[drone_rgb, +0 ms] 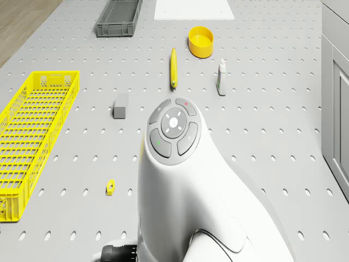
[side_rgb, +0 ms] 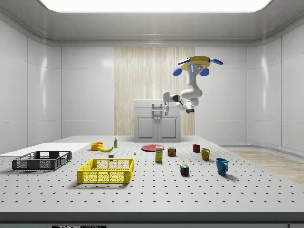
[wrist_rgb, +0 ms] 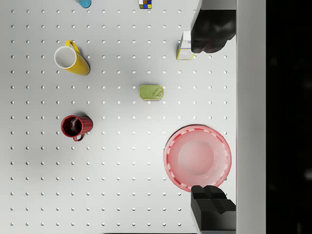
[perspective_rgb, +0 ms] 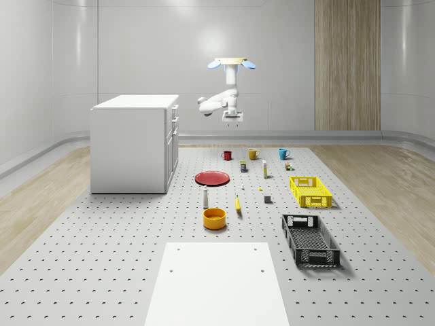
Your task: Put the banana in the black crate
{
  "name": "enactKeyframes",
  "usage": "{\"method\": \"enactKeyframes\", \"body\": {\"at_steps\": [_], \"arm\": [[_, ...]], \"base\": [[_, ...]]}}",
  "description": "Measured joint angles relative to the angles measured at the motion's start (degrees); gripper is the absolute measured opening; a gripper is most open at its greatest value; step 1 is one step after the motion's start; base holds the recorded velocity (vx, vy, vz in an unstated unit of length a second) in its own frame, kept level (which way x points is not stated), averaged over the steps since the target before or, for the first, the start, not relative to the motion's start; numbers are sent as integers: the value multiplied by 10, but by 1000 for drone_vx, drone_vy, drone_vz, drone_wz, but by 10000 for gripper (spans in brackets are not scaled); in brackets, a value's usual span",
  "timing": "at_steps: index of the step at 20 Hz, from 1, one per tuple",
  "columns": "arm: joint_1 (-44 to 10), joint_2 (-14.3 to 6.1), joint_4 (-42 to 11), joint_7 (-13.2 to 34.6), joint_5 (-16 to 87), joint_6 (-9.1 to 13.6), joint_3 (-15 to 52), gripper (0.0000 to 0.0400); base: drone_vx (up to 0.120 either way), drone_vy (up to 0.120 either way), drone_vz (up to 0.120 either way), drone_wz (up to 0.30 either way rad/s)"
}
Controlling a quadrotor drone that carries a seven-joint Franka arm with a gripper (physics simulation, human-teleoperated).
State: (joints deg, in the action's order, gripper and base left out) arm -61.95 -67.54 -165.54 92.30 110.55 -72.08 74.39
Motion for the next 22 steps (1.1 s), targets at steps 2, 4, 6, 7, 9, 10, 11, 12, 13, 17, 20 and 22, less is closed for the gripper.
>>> {"method": "enactKeyframes", "body": {"at_steps": [2, 4, 6, 7, 9, 10, 11, 12, 13, 17, 20, 22], "arm": [[-2, -6, 0, 2, -3, -5, 2, 400], [-4, -11, 1, 3, -6, -10, 3, 400], [-5, -16, 1, 5, -8, -15, 5, 400], [-6, -19, 1, 6, -10, -17, 6, 400], [-8, -24, 2, 7, -12, -22, 7, 400], [-9, -27, 2, 8, -14, -25, 8, 400], [-9, -29, 2, 9, -15, -27, 9, 400], [-10, -32, 2, 10, -16, -29, 9, 400], [-11, -34, 2, 10, -18, -32, 10, 400], [-14, -44, 3, 13, -22, -41, 12, 400], [-16, -51, 3, 15, -26, -47, 14, 400], [-17, -56, 4, 16, -28, -52, 15, 400]], "base": [[120, 0, 0, 0], [120, 0, 0, 0], [120, 0, 0, 0], [120, 0, 0, 0], [120, 0, 0, 0], [120, 0, 0, 0], [120, 0, 0, 0], [120, 0, 0, 0], [120, 0, 0, 0], [120, 0, 0, 0], [120, 0, -67, 0], [120, 0, -120, 0]]}}
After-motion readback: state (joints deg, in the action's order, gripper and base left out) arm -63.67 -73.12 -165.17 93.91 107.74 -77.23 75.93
